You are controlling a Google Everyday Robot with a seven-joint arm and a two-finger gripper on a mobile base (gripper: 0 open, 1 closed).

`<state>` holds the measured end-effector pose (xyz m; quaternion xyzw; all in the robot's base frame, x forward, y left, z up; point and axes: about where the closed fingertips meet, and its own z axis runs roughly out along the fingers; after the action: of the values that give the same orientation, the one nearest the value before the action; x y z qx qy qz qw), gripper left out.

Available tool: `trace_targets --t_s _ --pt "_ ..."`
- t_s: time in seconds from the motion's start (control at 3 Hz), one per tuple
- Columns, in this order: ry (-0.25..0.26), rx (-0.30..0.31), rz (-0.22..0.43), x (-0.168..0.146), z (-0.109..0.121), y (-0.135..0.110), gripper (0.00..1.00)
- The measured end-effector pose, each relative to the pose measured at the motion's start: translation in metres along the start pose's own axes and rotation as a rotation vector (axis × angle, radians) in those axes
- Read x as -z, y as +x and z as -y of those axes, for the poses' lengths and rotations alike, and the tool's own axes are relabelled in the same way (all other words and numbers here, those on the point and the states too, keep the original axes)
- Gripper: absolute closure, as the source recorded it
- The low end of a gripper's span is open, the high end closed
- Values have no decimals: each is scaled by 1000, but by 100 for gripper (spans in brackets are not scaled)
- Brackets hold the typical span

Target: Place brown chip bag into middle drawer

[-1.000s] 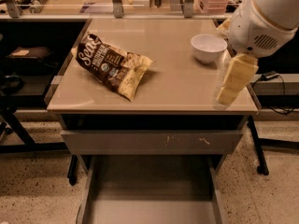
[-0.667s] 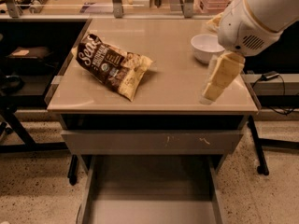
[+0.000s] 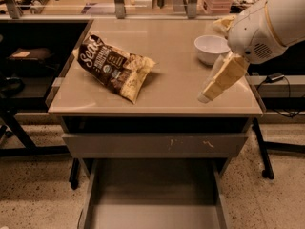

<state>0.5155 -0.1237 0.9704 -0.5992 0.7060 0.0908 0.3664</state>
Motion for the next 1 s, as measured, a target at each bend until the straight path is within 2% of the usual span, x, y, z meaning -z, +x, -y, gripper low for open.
trace_targets --t_s 0.33,0.67,1.0 --pt "-3 2 1 -1 0 -2 0" --pt "-3 -6 20 -16 5 -3 0" --pt "16 -63 94 -52 21 -4 0"
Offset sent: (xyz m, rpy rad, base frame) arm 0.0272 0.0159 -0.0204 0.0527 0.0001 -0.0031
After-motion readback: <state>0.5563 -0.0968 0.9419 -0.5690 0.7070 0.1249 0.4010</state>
